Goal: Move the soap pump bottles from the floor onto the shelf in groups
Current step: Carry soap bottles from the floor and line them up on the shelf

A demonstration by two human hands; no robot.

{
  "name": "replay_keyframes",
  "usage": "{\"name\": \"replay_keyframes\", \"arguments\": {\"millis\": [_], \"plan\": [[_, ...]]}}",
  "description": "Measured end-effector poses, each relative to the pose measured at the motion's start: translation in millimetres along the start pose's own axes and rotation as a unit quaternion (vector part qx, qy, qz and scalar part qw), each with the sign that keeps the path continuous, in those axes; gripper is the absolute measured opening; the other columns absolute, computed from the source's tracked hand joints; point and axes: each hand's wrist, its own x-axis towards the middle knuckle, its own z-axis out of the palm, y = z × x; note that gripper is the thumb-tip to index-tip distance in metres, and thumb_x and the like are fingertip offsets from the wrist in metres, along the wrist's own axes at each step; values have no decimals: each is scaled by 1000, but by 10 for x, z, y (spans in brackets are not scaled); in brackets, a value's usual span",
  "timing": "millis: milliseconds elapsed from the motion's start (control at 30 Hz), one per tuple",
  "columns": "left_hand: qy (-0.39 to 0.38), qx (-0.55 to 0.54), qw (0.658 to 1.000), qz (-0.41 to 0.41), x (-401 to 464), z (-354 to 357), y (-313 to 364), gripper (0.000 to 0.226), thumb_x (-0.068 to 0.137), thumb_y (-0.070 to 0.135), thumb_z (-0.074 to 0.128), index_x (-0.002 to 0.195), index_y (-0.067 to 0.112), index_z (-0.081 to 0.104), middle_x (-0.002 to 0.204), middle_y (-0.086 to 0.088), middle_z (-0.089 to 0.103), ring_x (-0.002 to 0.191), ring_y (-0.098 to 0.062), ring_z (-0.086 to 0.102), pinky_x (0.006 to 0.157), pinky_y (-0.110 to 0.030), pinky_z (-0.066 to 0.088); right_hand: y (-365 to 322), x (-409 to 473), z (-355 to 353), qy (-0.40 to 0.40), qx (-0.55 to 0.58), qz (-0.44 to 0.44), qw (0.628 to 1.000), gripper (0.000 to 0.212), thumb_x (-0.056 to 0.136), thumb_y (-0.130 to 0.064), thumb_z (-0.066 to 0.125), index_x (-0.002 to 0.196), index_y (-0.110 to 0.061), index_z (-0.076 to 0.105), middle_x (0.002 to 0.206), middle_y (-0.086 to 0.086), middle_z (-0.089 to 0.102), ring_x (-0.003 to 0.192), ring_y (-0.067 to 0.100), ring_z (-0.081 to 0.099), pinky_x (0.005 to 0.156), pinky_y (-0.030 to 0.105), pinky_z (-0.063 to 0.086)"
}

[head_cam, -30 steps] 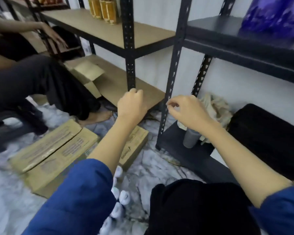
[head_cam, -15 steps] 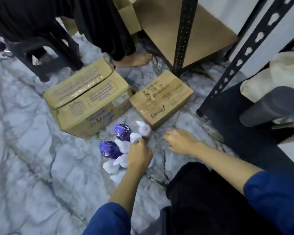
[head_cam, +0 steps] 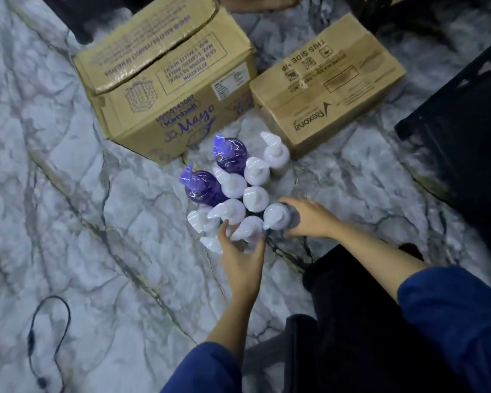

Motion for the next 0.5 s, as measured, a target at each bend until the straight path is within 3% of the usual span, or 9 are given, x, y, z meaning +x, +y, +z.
{"name": "replay_keyframes", "arguments": {"millis": [133,267,400,433,500], "plan": [[-2,19,1000,-11,28,128,-193,50,76,15,77,121,11,56,111,1,65,105,-8,61,87,-15,47,75,35,102,15,33,-12,999,71,65,-28,82,127,-31,45,121,-1,60,107,25,56,81,39,49],[26,25,999,-26,44,269,-253,49,75,20,71,121,17,55,113,3,65,106,-9,60,90,-29,50,96,98,152,22,59,-20,998,69,65,-28,82,125,-31,47,121,-2,59,105,22,56,80,36,48],[32,54,997,-51,129,364,-382,45,75,23,69,118,17,56,109,1,66,100,-12,63,84,-32,52,148,141,200,36,93,-25,995,61,66,-28,82,118,-30,52,114,-5,62,101,19,57,76,32,46],[21,55,997,-57,152,396,-430,41,75,20,69,115,15,58,106,0,66,98,-13,63,83,-30,52,185,145,198,39,94,-25,995,60,66,-28,81,118,-30,51,112,-6,62,101,18,57,76,32,46],[-5,65,994,-89,178,448,-460,38,77,13,71,113,10,59,105,-1,65,94,-13,61,76,-13,47,271,135,177,50,98,-16,994,64,67,-26,80,123,-31,50,115,-6,62,103,18,57,79,33,47]]}}
